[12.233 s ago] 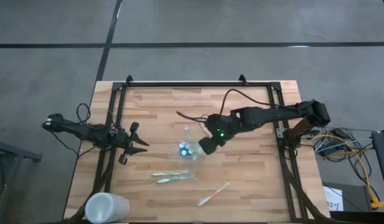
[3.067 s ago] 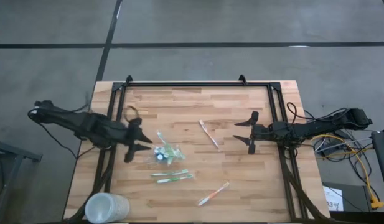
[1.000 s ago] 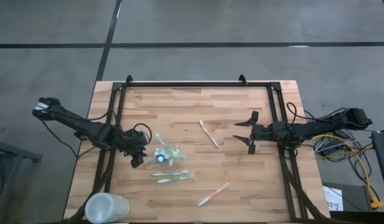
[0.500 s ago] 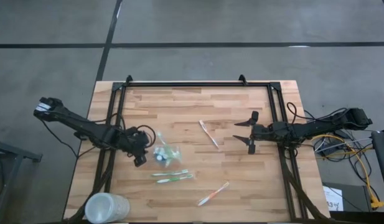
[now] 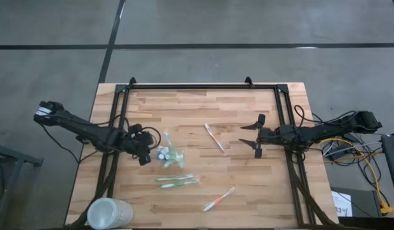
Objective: Pick & Place toothbrushing station
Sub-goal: Adjust the transparent organizer on the table
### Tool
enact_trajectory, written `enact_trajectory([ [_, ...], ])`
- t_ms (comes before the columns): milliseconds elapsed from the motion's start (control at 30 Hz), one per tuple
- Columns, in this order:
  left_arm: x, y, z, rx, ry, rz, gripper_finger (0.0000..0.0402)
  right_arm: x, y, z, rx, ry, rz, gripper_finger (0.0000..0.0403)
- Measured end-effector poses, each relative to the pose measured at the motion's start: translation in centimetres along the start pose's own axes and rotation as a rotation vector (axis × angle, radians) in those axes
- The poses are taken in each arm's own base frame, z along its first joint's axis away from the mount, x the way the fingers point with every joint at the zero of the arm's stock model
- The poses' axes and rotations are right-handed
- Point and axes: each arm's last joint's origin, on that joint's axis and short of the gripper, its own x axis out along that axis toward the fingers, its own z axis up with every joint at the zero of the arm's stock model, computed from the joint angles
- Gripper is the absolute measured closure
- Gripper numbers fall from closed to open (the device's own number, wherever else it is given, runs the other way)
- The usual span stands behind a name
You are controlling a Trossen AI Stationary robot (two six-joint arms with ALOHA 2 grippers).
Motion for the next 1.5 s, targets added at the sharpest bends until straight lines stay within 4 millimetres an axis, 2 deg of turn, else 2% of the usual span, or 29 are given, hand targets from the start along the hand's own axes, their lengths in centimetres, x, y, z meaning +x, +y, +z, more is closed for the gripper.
enact_trajectory([
  [367, 1.0, 0.7, 0.5, 0.120, -0.098, 0.092, 0.0241, 0.0, 0.0, 0.0, 0.000, 0.000, 0.000, 0.0158],
  [767, 1.4, 2.3, 2.0, 0.107, -0.154, 0.199, 0.0241, 0.0, 0.0, 0.0, 0.000, -0.001, 0.000, 0.0158],
  [933, -1.1, 2.7, 3.2, 0.102, -0.195, 0.186, 0.0241, 0.0, 0.0, 0.0, 0.000, 0.000, 0.000, 0.0158],
  [1067, -5.1, 3.4, 4.8, 0.065, -0.269, 0.149, 0.0241, 0.0, 0.0, 0.0, 0.000, 0.000, 0.000, 0.0158],
  [1167, -8.3, 3.8, 6.0, 0.039, -0.328, 0.014, 0.0241, 0.0, 0.0, 0.0, 0.000, 0.000, 0.000, 0.0158],
  [1267, -10.5, 3.7, 7.0, 0.033, -0.370, -0.166, 0.0241, 0.0, 0.0, 0.0, 0.000, 0.000, 0.000, 0.0158],
  [1367, -11.3, 2.9, 7.6, 0.058, -0.384, -0.297, 0.0241, 0.0, 0.0, 0.0, 0.000, 0.000, 0.000, 0.0158],
  [1500, -10.6, 1.1, 8.2, 0.102, -0.399, -0.329, 0.0241, 0.0, 0.0, 0.0, 0.000, 0.000, 0.000, 0.0158],
])
